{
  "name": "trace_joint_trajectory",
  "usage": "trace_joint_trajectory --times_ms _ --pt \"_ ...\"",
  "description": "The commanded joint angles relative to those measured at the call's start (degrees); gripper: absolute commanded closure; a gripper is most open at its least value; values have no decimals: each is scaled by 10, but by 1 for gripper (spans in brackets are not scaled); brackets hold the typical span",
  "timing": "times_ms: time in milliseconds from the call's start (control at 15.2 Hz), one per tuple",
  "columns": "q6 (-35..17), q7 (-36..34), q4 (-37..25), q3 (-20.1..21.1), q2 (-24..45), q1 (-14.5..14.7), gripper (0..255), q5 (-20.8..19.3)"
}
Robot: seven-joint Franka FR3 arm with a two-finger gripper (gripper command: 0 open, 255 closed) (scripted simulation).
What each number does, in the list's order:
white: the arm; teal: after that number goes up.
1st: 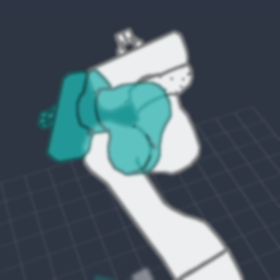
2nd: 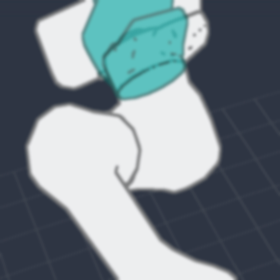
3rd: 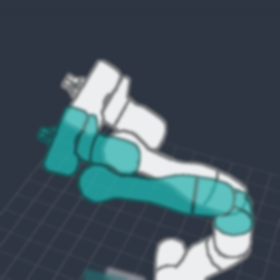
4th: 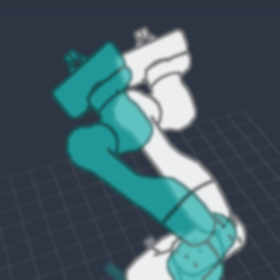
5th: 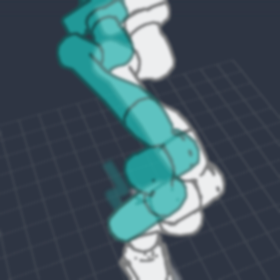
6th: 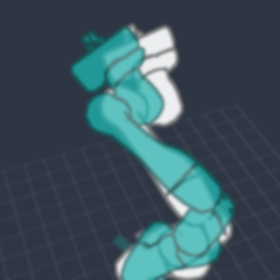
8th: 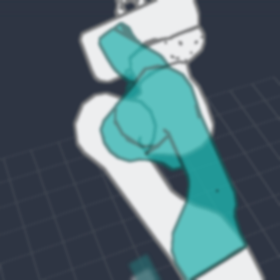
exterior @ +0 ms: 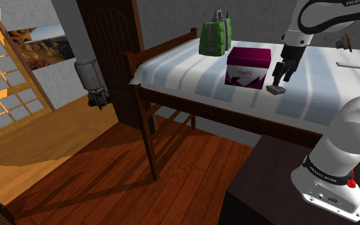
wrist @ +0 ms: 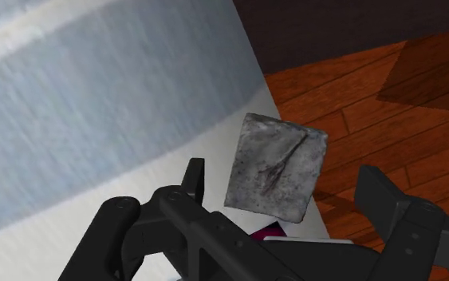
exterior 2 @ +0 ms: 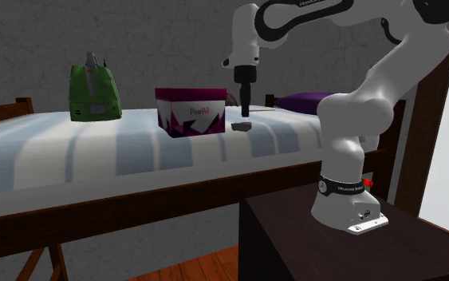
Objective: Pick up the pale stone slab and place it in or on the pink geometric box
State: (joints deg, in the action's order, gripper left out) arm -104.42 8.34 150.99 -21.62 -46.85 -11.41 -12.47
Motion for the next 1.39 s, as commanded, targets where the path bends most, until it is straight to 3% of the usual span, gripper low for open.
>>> trace_joint_trajectory --times_ms 0,396,858,924,1320 --pt "-30 -14 19 2 0 -3 0 -1" --pt "-77 -15 56 -8 11 -5 0 -10" --pt "-77 -15 56 -8 11 -5 0 -10" --pt "-77 -15 56 -8 11 -5 255 -10" --pt "-77 -15 56 -7 10 -5 255 -10"
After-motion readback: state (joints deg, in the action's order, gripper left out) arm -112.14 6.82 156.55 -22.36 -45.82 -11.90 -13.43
